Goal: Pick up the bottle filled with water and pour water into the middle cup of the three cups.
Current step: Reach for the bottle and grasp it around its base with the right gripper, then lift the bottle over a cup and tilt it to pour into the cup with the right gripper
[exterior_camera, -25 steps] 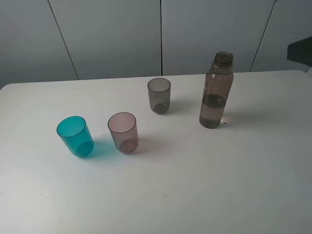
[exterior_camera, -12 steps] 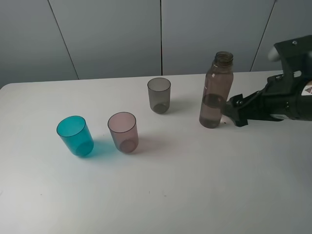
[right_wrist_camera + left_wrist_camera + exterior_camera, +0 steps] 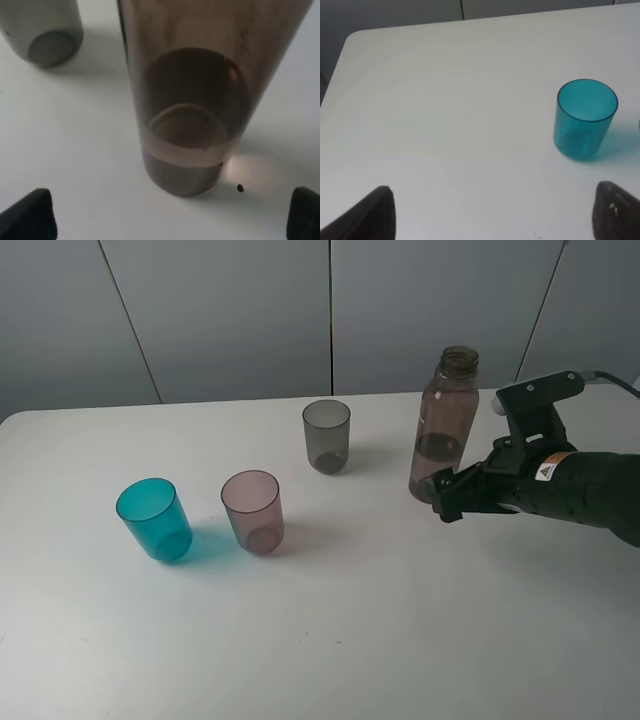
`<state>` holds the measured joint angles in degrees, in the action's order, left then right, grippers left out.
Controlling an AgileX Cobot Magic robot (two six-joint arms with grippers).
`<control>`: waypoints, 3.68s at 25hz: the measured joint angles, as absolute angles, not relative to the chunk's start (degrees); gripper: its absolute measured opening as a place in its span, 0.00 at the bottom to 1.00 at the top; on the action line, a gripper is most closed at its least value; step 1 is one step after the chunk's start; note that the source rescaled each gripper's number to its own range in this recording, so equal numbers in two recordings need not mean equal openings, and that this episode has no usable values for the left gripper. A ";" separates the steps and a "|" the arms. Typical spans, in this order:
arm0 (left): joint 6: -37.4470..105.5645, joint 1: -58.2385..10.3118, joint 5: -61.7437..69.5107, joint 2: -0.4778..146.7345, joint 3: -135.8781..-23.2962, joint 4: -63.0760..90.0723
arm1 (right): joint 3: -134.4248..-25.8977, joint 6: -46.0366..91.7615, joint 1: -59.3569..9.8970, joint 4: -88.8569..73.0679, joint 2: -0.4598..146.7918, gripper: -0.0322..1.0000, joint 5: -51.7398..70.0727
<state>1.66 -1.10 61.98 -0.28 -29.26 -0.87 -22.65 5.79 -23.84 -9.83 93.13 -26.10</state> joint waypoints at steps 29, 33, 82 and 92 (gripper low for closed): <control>1.88 -1.10 61.98 -0.28 -29.26 -0.87 | -22.97 -0.54 -23.84 -8.59 114.21 1.00 -67.21; 1.88 -1.10 61.98 -0.28 -29.26 -0.87 | -24.99 -0.54 -23.84 -8.59 116.47 1.00 -67.77; 1.88 -1.10 61.98 -0.28 -29.26 -0.87 | -32.56 -6.39 -23.84 -12.57 122.96 1.00 -69.13; 1.88 -1.10 61.98 -0.28 -29.26 -0.87 | -32.56 -6.44 -23.84 -11.52 122.96 0.05 -69.29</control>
